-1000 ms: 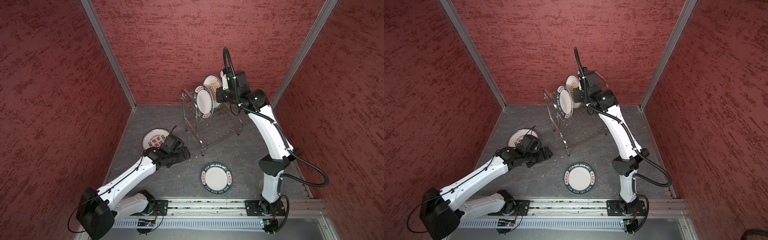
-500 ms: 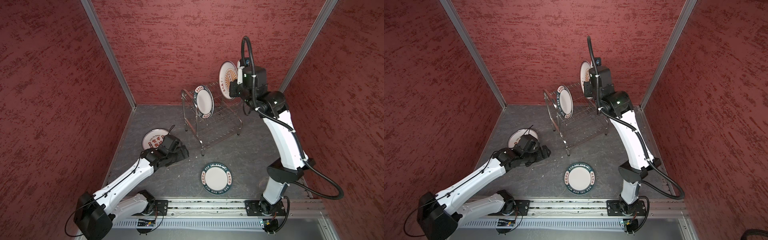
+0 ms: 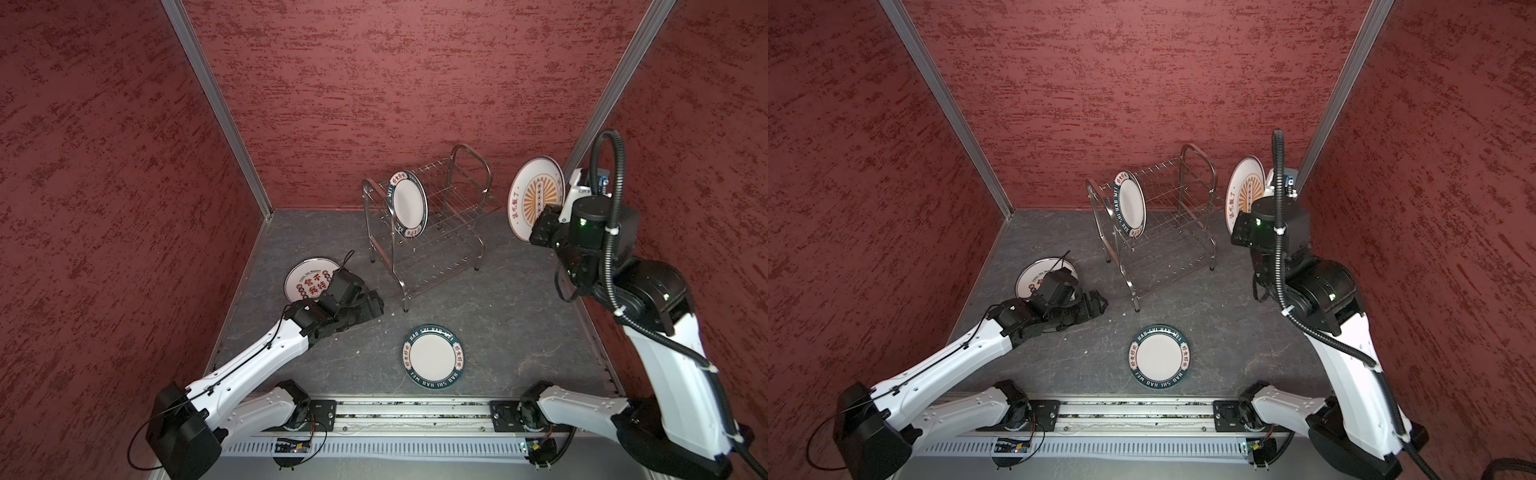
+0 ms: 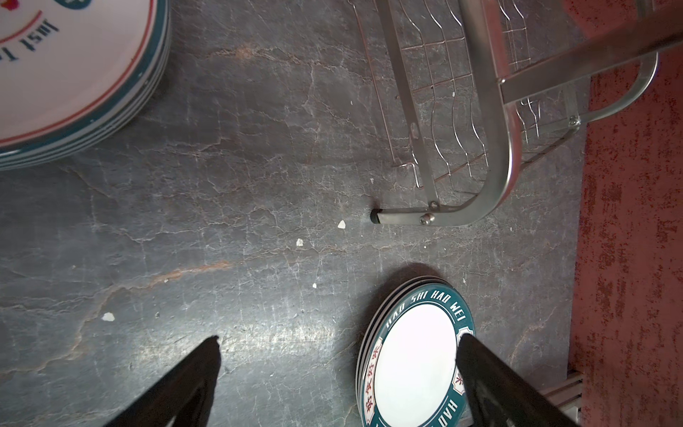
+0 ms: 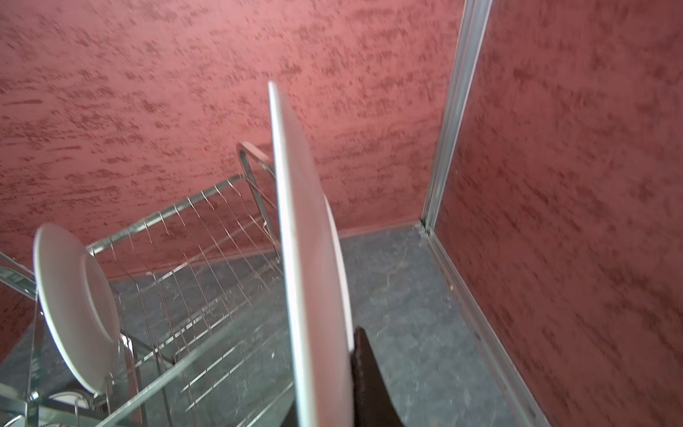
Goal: Unload the plates from the dish rack
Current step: Place the plate among the plates.
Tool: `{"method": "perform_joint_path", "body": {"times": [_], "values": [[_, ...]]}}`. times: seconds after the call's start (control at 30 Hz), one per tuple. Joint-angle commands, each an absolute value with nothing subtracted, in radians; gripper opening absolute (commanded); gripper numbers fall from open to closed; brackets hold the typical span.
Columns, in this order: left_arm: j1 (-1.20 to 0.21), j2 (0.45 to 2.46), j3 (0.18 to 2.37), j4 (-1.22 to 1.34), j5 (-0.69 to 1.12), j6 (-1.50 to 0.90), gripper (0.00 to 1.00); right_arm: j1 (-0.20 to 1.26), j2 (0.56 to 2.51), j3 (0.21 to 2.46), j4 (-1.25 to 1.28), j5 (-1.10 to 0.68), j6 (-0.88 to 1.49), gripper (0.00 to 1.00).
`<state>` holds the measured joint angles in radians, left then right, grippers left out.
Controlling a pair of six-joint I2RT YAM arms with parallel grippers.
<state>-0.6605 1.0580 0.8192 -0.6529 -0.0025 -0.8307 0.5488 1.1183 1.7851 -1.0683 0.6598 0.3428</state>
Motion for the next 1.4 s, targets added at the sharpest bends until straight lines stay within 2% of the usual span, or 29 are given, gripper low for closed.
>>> {"method": "perform_joint_path", "body": {"times": [0.0,0.2,0.3,0.6,0.87,1.17,1.37], "values": [[-0.667,1.061,0.808,-0.575,0.041,-0.827,0.99,0.549,1.027,1.642,-1.174,0.555,0.562,0.00],[-0.698,1.087,0.792,-0.508,0.073,-0.828,0.99,0.548,0.853,1.291,-1.055,0.186,0.680,0.00],[-0.708,1.101,0.779,-0.458,0.099,-0.831,1.00,0.548,0.801,1.169,-0.979,0.056,0.709,0.00],[-0.746,1.136,0.768,-0.318,0.183,-0.847,1.00,0.547,0.761,0.868,-0.598,-0.326,0.821,0.00],[-0.756,1.173,0.756,-0.216,0.243,-0.863,0.97,0.548,0.807,0.768,-0.393,-0.490,0.868,0.00],[-0.758,1.184,0.766,-0.156,0.311,-0.869,0.88,0.548,0.825,0.693,-0.245,-0.588,0.917,0.00],[-0.765,1.175,0.759,-0.089,0.387,-0.871,0.71,0.548,0.843,0.658,-0.200,-0.604,0.927,0.00]]}}
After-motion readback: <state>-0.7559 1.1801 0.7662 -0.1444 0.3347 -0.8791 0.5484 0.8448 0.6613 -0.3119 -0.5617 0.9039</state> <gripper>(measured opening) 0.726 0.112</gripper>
